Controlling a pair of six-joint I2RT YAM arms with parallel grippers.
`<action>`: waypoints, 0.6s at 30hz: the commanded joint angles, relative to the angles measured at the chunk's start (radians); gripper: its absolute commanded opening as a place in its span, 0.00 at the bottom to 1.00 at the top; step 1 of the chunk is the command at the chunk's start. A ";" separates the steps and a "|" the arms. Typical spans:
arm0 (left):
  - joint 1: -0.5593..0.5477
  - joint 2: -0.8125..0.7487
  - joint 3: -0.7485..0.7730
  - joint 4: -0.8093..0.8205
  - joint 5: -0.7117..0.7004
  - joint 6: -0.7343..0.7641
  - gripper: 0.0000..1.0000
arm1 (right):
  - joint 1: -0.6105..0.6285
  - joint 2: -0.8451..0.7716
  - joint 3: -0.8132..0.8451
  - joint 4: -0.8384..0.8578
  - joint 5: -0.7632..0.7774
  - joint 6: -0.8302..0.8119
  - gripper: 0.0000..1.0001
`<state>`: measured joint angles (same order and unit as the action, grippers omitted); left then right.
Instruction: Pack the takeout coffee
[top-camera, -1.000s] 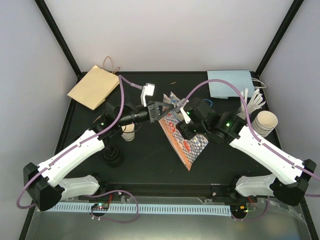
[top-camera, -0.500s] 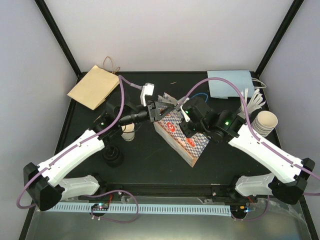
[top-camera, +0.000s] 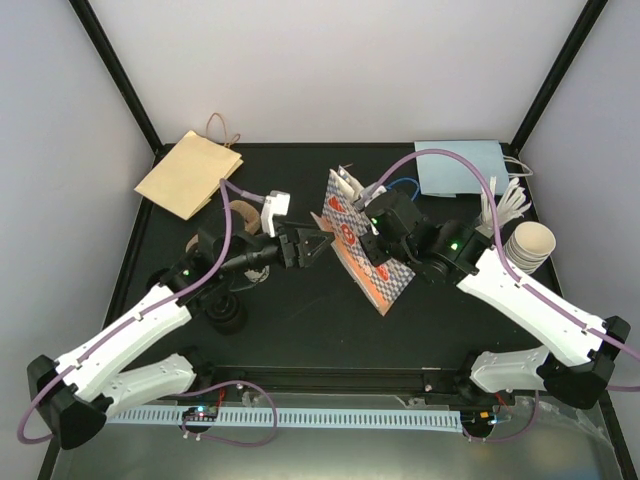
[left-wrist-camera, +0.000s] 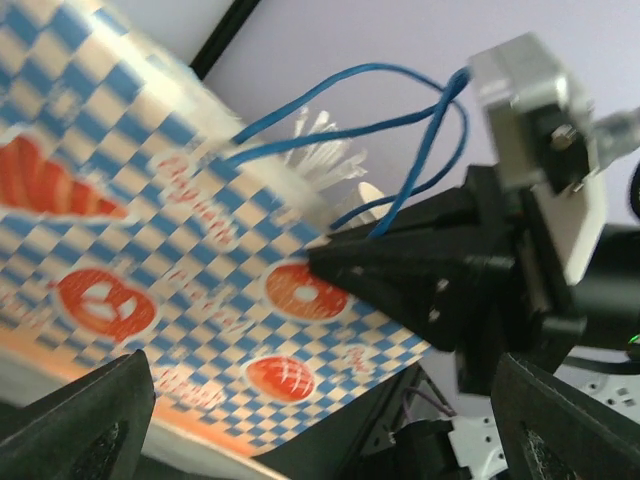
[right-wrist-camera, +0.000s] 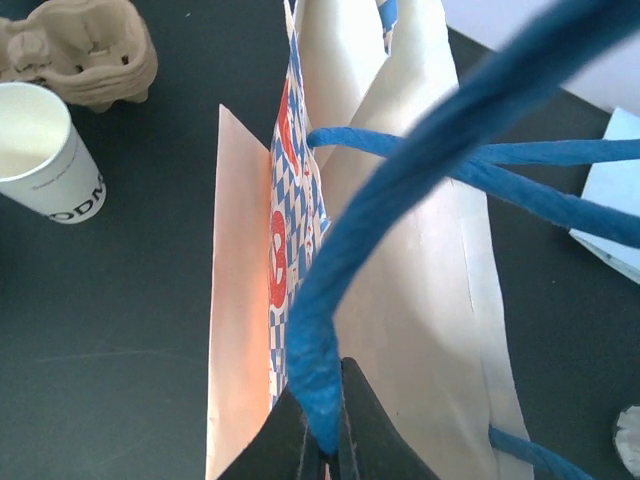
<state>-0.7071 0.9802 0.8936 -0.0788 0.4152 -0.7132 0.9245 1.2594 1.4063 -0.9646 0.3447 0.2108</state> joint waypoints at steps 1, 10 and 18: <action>-0.002 -0.062 -0.052 -0.059 -0.101 0.046 0.95 | -0.006 -0.028 0.014 0.069 0.088 0.016 0.01; -0.002 -0.054 -0.123 -0.091 -0.121 0.033 0.95 | -0.007 -0.058 -0.010 0.111 0.116 0.007 0.01; -0.002 0.034 -0.107 -0.090 -0.101 0.044 0.95 | -0.008 -0.077 -0.026 0.115 0.120 0.006 0.01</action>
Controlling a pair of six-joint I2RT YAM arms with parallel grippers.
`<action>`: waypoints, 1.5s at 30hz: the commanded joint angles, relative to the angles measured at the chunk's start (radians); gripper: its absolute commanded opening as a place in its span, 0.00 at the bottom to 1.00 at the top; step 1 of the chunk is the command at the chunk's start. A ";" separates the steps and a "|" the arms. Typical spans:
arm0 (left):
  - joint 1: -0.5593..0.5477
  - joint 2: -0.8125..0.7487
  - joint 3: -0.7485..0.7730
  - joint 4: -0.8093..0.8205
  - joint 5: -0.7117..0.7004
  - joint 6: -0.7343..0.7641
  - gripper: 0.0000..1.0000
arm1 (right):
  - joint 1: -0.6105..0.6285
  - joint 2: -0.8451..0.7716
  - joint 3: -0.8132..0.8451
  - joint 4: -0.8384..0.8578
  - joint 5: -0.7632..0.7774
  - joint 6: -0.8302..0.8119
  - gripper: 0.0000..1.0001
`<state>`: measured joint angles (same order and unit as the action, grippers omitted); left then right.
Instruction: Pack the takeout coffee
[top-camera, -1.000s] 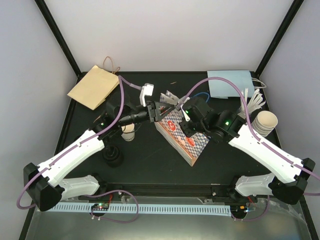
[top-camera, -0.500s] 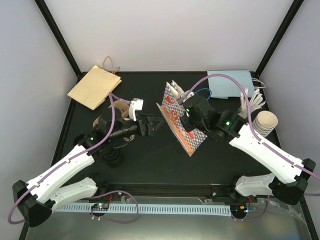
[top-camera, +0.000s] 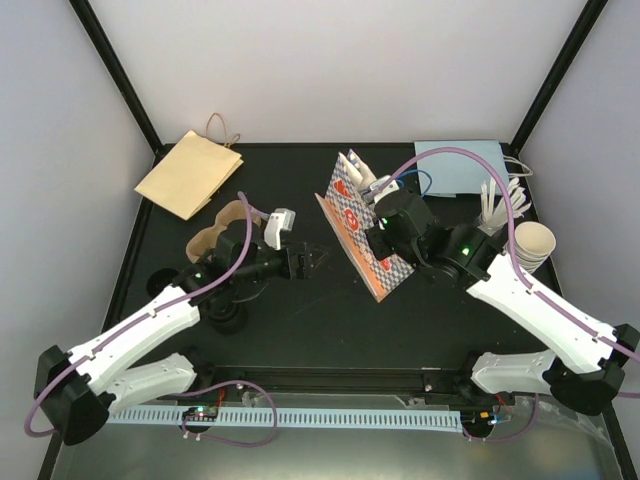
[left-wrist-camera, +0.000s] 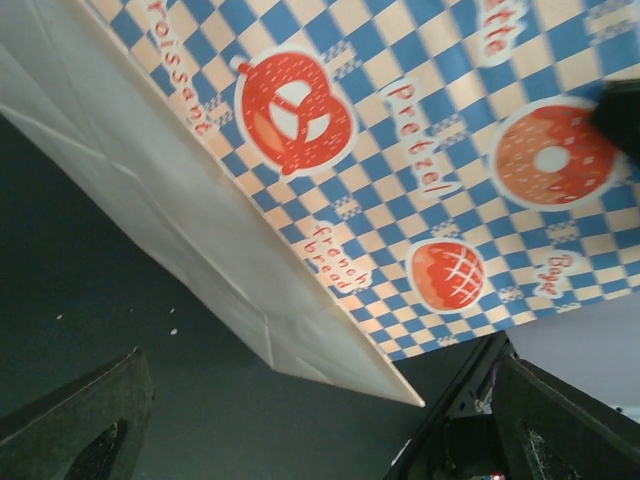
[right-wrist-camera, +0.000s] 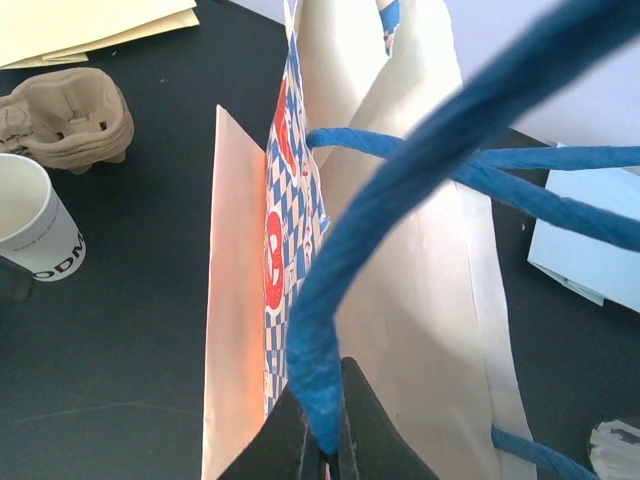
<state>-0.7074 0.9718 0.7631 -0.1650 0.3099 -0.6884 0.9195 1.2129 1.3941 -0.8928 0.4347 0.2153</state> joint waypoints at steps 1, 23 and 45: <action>-0.002 0.059 0.029 -0.001 0.015 0.024 0.95 | -0.004 -0.035 -0.018 0.048 0.027 -0.001 0.01; -0.001 0.485 0.251 0.028 0.107 -0.009 0.68 | -0.002 -0.074 -0.048 0.089 -0.012 -0.010 0.01; 0.118 0.590 -0.020 0.356 0.235 -0.131 0.32 | -0.005 -0.140 0.072 0.022 0.002 0.037 0.01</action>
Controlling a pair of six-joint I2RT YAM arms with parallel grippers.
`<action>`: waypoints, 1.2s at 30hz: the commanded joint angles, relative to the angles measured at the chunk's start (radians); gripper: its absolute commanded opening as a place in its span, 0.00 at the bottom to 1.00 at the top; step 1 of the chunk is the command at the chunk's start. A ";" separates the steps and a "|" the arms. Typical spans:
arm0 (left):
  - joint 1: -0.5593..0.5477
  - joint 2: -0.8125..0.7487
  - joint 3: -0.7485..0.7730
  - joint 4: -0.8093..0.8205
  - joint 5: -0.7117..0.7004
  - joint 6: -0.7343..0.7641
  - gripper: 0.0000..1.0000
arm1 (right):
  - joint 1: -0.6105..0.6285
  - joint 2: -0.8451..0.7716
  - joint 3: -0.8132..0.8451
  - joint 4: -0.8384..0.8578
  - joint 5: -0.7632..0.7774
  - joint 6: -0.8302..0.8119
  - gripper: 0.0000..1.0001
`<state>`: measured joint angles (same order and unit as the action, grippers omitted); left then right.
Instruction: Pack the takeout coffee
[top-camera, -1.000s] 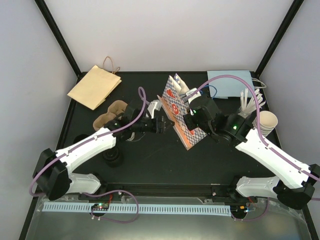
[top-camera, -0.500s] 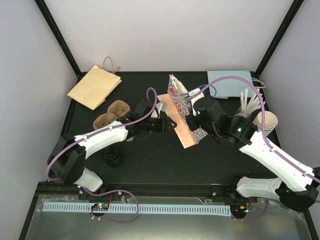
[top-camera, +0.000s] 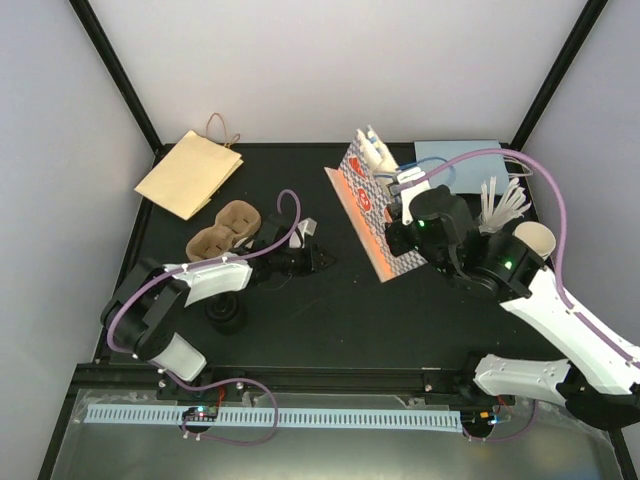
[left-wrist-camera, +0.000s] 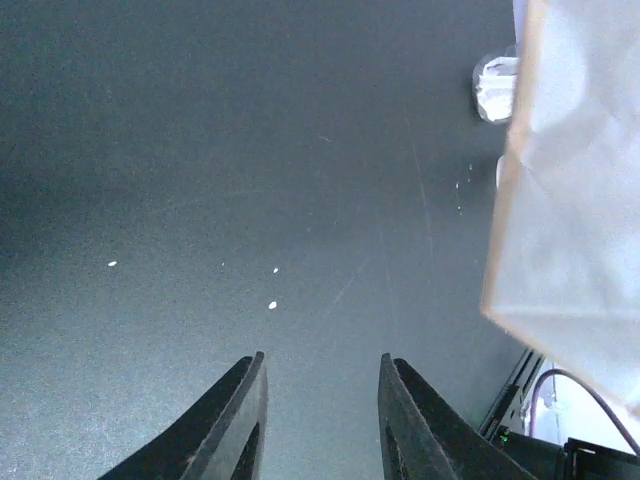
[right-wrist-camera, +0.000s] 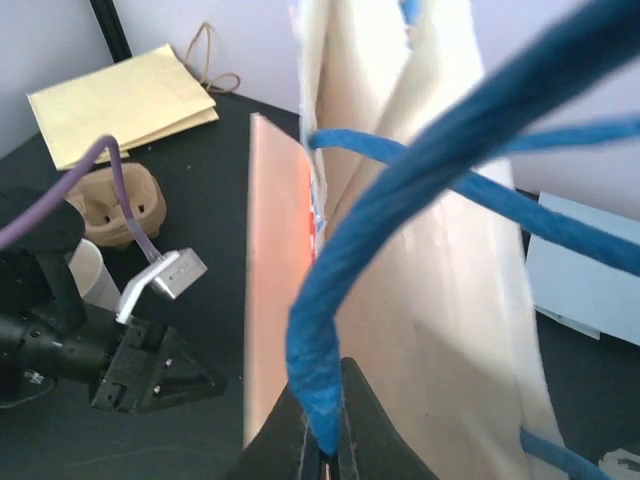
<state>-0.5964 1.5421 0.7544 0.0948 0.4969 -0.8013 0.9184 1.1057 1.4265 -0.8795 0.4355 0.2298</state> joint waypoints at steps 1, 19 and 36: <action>0.008 0.022 -0.015 0.102 0.053 -0.020 0.31 | -0.004 -0.032 0.042 0.005 0.002 0.024 0.01; 0.008 -0.224 -0.138 0.256 0.103 -0.009 0.62 | -0.009 0.019 -0.008 0.015 0.042 0.036 0.01; -0.032 -0.203 -0.034 0.206 0.140 0.017 0.82 | -0.009 0.029 -0.069 0.054 0.011 0.033 0.01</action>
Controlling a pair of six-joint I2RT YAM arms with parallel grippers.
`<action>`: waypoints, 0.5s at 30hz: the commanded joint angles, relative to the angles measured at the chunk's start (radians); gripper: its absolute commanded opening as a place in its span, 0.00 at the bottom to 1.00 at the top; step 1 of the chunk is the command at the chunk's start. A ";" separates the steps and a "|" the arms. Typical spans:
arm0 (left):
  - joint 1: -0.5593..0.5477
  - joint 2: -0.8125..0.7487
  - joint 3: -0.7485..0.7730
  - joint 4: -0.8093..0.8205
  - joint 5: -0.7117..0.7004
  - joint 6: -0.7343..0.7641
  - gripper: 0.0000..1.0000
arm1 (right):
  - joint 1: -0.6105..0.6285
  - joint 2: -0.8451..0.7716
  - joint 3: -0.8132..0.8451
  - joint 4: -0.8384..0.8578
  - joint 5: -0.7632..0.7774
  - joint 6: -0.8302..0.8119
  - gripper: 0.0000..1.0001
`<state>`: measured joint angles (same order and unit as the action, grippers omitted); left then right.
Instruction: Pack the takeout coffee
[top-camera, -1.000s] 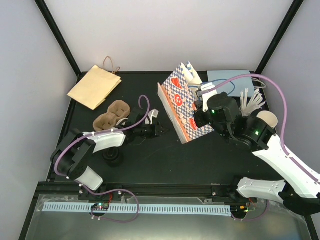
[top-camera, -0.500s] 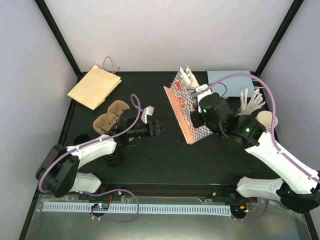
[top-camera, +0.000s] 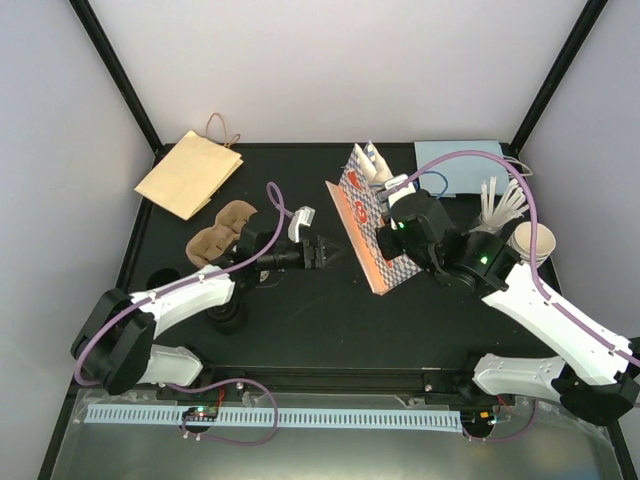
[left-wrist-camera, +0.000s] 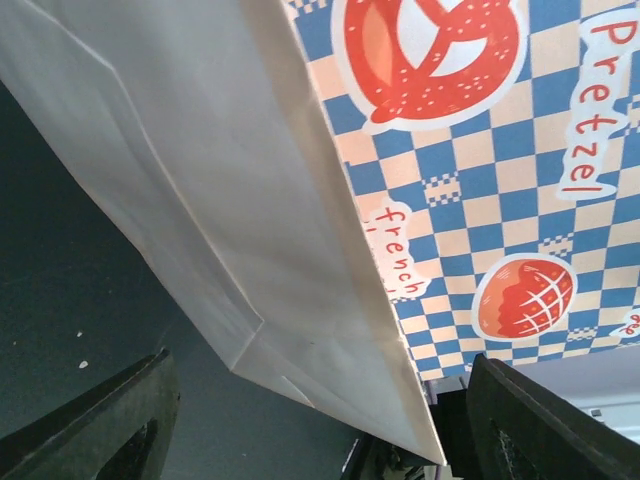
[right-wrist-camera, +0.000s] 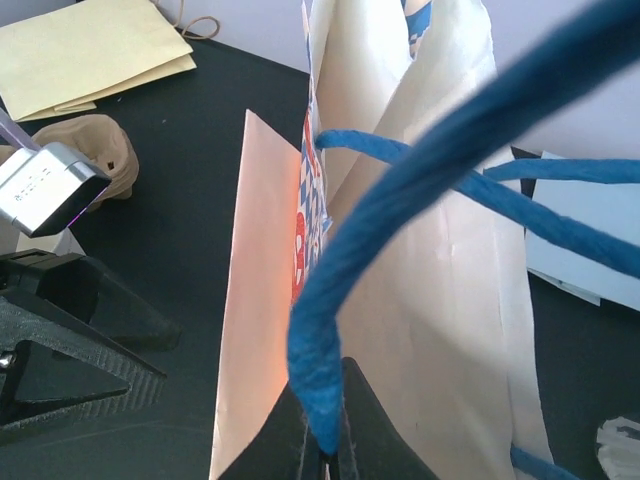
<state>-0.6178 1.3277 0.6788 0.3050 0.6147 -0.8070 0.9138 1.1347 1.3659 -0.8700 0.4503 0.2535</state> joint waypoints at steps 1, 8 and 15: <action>-0.012 0.014 0.042 -0.003 0.020 0.022 0.82 | -0.005 0.000 -0.010 0.046 -0.007 0.008 0.01; -0.013 0.056 0.071 -0.032 0.018 0.007 0.74 | -0.004 0.002 -0.010 0.054 -0.021 -0.001 0.01; -0.016 0.068 0.101 -0.032 0.020 0.001 0.60 | -0.005 0.009 -0.014 0.054 -0.025 -0.002 0.01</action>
<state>-0.6262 1.3918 0.7265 0.2707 0.6197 -0.8070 0.9138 1.1416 1.3617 -0.8520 0.4263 0.2523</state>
